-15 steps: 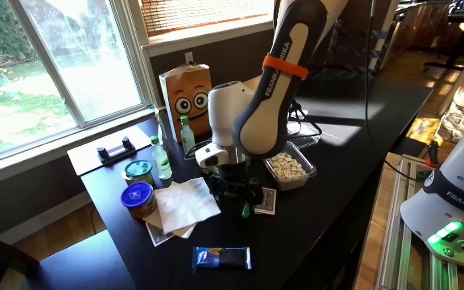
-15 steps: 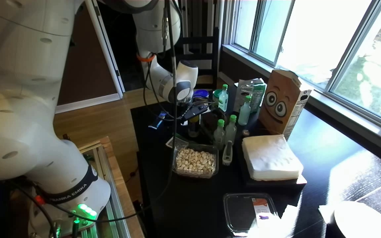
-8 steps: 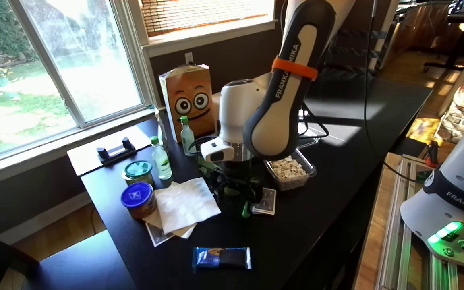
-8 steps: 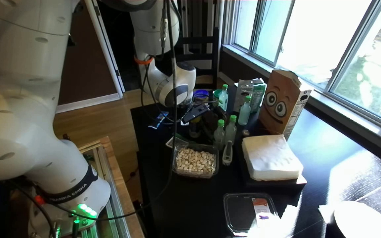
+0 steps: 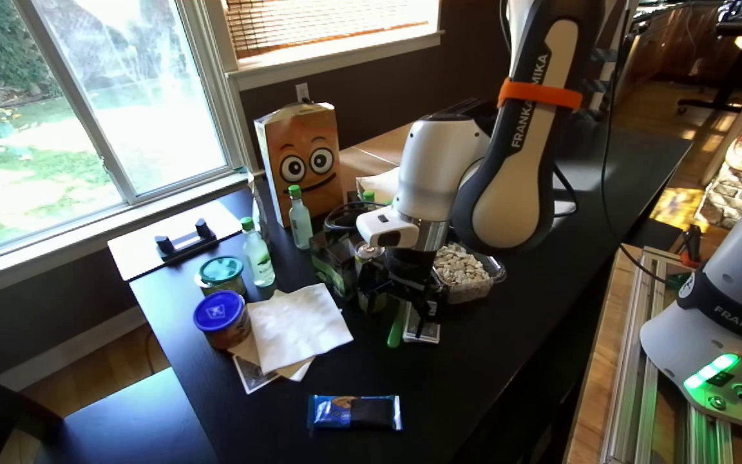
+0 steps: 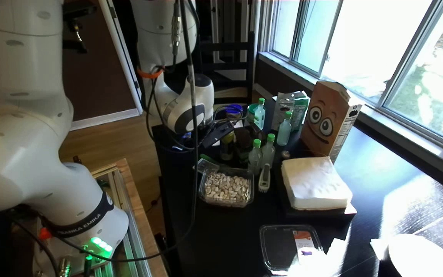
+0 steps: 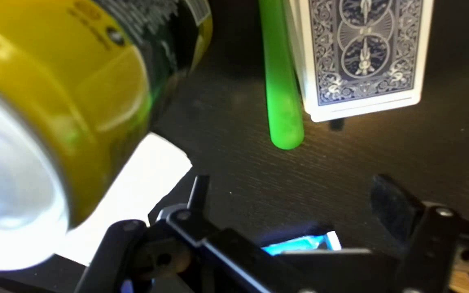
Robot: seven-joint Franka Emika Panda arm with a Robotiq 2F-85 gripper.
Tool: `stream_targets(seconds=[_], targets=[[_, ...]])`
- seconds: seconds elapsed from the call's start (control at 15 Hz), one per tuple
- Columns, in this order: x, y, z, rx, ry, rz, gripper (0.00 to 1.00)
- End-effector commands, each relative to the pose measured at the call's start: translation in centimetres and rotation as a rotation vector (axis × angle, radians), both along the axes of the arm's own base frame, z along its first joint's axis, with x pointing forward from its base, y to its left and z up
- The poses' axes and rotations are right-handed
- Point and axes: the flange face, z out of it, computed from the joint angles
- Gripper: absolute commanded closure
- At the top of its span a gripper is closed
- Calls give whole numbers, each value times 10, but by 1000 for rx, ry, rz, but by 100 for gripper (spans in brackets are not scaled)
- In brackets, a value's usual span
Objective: Pick up the spoon and place it in the container
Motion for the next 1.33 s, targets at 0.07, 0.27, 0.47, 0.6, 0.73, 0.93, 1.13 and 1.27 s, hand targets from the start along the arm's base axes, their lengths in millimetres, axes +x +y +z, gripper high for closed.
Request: stream_targets(seconds=[0.07, 0.27, 0.47, 0.6, 0.73, 0.93, 1.13, 1.27], targets=[[-18, 14, 5, -15, 14, 87, 0], [-13, 25, 6, -24, -4, 39, 0], [-2, 30, 13, -62, -38, -48, 0], [6, 29, 17, -113, -49, -94, 0], [12, 29, 12, -165, -53, -106, 0], [11, 33, -5, -258, -27, -87, 0], [6, 47, -23, -309, 6, -54, 3], [5, 56, -31, -313, 0, -37, 10]])
